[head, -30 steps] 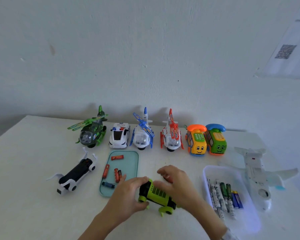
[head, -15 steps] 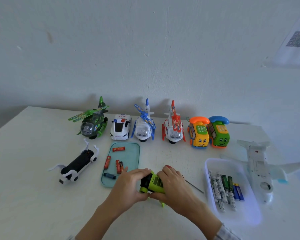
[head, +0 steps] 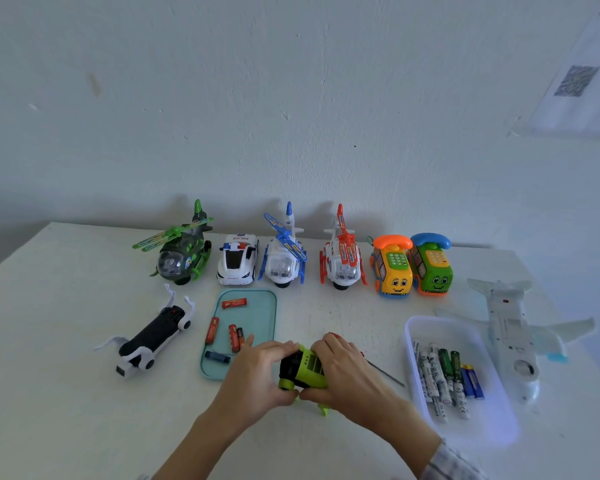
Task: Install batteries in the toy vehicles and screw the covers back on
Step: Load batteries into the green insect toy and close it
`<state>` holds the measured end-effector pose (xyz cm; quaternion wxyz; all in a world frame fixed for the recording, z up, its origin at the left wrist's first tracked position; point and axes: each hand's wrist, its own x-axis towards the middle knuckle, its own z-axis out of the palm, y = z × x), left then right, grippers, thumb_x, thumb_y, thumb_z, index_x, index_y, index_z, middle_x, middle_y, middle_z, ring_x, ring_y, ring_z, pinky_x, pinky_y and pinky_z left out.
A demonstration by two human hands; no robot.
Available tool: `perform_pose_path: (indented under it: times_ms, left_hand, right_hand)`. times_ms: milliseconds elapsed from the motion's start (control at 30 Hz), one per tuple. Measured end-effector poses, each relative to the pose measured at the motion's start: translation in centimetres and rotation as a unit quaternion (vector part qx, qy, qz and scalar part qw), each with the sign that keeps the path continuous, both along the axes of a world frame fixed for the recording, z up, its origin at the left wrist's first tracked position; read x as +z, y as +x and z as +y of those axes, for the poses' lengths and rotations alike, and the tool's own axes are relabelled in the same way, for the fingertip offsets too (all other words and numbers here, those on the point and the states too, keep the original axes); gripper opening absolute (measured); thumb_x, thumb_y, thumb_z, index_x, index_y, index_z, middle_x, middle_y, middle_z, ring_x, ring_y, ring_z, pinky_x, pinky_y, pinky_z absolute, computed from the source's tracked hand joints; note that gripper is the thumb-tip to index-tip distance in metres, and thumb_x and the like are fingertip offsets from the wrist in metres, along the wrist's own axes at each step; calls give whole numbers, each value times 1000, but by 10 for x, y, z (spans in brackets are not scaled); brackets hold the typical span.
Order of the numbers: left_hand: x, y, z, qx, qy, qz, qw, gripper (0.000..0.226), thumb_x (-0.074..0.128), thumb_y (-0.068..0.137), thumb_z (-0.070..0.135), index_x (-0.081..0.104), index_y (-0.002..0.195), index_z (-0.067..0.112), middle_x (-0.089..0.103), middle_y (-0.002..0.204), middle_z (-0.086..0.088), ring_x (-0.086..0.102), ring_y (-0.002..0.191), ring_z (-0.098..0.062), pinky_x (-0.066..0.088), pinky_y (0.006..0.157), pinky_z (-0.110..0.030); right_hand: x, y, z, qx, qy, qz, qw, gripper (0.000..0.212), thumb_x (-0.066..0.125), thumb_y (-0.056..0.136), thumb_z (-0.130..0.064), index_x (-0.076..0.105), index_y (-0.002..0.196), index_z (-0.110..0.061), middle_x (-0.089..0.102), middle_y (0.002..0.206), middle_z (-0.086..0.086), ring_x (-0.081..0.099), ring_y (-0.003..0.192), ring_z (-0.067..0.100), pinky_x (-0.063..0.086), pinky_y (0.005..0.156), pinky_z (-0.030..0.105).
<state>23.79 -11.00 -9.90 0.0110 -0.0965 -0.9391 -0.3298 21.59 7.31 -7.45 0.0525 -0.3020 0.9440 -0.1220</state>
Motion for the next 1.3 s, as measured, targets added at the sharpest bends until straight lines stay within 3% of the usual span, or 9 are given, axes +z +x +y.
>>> perform_pose_path:
  times_ms: [100, 267, 433, 600, 800, 900, 1000, 1167, 1300]
  left_hand:
    - [1, -1, 0, 2, -3, -8, 1000, 76, 83, 61, 35, 56, 132, 27, 62, 122, 18, 50, 111, 10, -2, 115, -25]
    - [3, -2, 1, -1, -5, -17, 1000, 78, 83, 62, 35, 54, 134, 29, 60, 124, 19, 48, 109, 12, -7, 114, -26]
    - [4, -3, 3, -2, -6, -16, 1000, 77, 85, 62, 32, 56, 132, 27, 61, 124, 17, 48, 108, 12, -3, 117, -31]
    - [6, -4, 4, -6, -7, -20, 1000, 76, 84, 63, 33, 55, 133, 28, 59, 125, 18, 48, 109, 11, -7, 115, -28]
    - [7, -5, 3, -5, -15, -33, 999, 74, 82, 60, 35, 58, 129, 31, 62, 119, 19, 54, 109, 8, -4, 118, -33]
    - [7, -4, 4, -7, -15, -38, 999, 77, 83, 61, 36, 56, 132, 29, 61, 123, 18, 51, 110, 9, -4, 119, -36]
    - [7, -3, 4, -5, -16, -35, 999, 78, 84, 61, 36, 55, 133, 26, 60, 125, 16, 50, 111, 10, -4, 119, -35]
    - [10, 1, 7, 3, -16, -27, 999, 78, 84, 65, 35, 52, 135, 27, 56, 129, 19, 46, 115, 11, -4, 119, -33]
    - [17, 4, 10, 0, -61, -38, 997, 80, 78, 72, 42, 43, 142, 28, 48, 140, 17, 42, 127, 5, 0, 121, -36]
  right_hand:
    - [3, -1, 4, -1, 1, -19, 1000, 62, 60, 80, -60, 46, 125, -19, 45, 111, -3, 38, 94, 12, 30, 85, 24]
    - [-1, 6, 11, -32, 25, -20, 999, 55, 51, 86, -58, 46, 124, -18, 42, 129, 0, 36, 123, 16, 29, 103, 29]
    - [6, 6, 12, -13, 25, -22, 999, 53, 48, 89, -58, 41, 119, -15, 41, 121, 1, 39, 104, 15, 37, 94, 28]
    - [6, 8, 13, -3, 22, -18, 1000, 52, 42, 94, -54, 40, 125, -13, 39, 126, 4, 43, 106, 18, 40, 91, 29]
    - [4, 8, 14, -88, -171, -42, 980, 44, 49, 95, -43, 36, 127, -17, 44, 109, -4, 43, 78, 8, 36, 66, 19]
    - [2, -4, 18, -222, -285, -67, 930, 41, 56, 93, -38, 42, 124, -16, 47, 107, -4, 47, 84, 3, 37, 68, 12]
    - [-4, -23, 30, -290, -263, -97, 915, 54, 60, 91, -31, 37, 137, -13, 44, 118, -1, 46, 97, 10, 35, 79, 19]
    - [-6, -24, 42, -272, -195, -108, 936, 61, 57, 93, -35, 32, 145, -16, 32, 146, 1, 32, 132, 19, 30, 106, 29]
    - [5, 1, 43, -224, -220, -61, 947, 52, 57, 91, -42, 42, 137, -23, 34, 140, -10, 32, 131, 11, 30, 105, 23]
